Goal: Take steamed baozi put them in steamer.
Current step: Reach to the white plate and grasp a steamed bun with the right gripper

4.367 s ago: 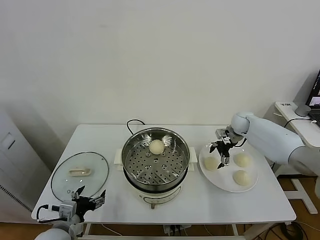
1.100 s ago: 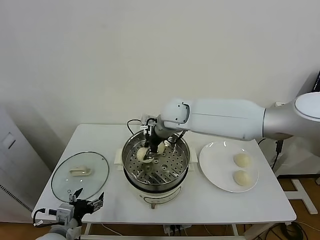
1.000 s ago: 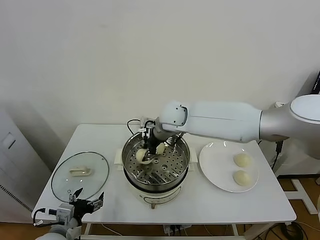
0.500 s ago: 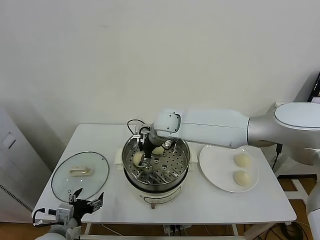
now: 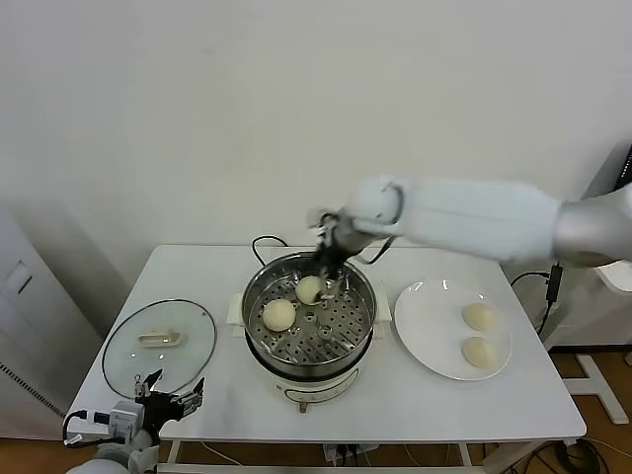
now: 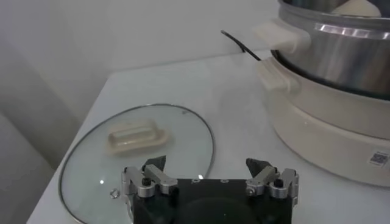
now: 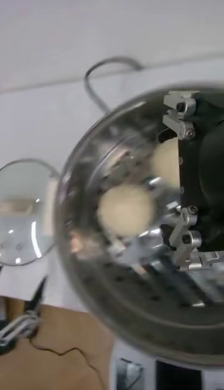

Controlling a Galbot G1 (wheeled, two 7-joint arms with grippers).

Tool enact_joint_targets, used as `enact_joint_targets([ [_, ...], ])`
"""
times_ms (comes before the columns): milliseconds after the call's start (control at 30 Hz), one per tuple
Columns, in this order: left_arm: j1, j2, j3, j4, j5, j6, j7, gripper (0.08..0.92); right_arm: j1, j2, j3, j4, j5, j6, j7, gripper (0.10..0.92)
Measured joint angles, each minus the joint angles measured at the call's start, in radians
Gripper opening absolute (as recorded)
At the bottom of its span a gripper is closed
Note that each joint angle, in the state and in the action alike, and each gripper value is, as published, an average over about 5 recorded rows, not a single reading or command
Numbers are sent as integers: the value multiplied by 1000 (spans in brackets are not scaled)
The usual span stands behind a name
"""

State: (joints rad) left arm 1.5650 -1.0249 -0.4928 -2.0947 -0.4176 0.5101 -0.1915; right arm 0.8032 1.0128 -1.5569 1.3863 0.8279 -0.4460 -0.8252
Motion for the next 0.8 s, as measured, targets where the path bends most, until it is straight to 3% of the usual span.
enact_joint_targets([
  [433,8,3,-3,-15,-1,5,-1,823,14,-277,-39,-70,-230,202,-245,823],
  [800,2,-2,0,-19,1,11,-3,823,-160,-362,75,-164,-432,336,-324,823],
])
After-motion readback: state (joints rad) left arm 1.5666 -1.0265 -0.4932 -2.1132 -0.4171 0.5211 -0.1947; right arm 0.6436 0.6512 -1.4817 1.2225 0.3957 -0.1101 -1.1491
